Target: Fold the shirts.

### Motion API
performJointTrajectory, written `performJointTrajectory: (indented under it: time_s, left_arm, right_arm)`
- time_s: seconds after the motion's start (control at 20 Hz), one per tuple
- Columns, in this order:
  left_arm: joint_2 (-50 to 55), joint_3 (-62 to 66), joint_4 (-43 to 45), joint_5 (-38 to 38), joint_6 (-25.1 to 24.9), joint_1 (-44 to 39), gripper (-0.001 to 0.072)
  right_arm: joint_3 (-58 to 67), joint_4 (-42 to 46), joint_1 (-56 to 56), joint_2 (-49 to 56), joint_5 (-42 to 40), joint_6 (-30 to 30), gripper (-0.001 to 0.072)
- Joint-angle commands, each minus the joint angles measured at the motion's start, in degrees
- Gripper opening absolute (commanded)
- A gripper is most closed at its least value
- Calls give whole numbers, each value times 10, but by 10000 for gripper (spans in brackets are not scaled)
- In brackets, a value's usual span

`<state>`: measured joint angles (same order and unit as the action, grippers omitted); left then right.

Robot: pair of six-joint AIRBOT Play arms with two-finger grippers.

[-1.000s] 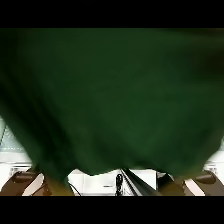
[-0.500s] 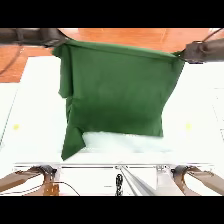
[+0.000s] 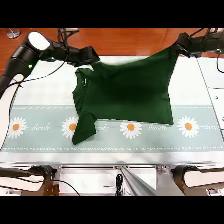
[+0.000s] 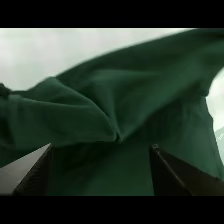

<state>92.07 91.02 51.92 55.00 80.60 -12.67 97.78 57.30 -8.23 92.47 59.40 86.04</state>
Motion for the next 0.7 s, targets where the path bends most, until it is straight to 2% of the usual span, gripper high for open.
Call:
performJointTrajectory:
  time_s: [0.0, 0.15, 0.25, 0.4, 0.5, 0.65]
  left_arm:
    - [15, 17, 43, 103, 5, 32, 702]
    - [10, 20, 138, 267, 27, 128, 701]
    - [2, -30, 153, 317, 47, 190, 700]
    - [-36, -181, 125, 296, 53, 248, 699]
    - [-59, -280, 63, 245, 29, 268, 698]
    - [-66, -381, -24, 181, -10, 265, 698]
  right_arm:
    - [21, -9, -32, 18, 72, -16, 632]
    - [27, 39, -108, -9, 211, -64, 630]
    - [-21, 78, -157, -38, 261, -71, 622]
    - [-215, 46, -209, -125, 185, -76, 622]
    - [-368, 0, -215, -193, 114, -109, 622]
    - [-524, -83, -212, -258, 59, -160, 622]
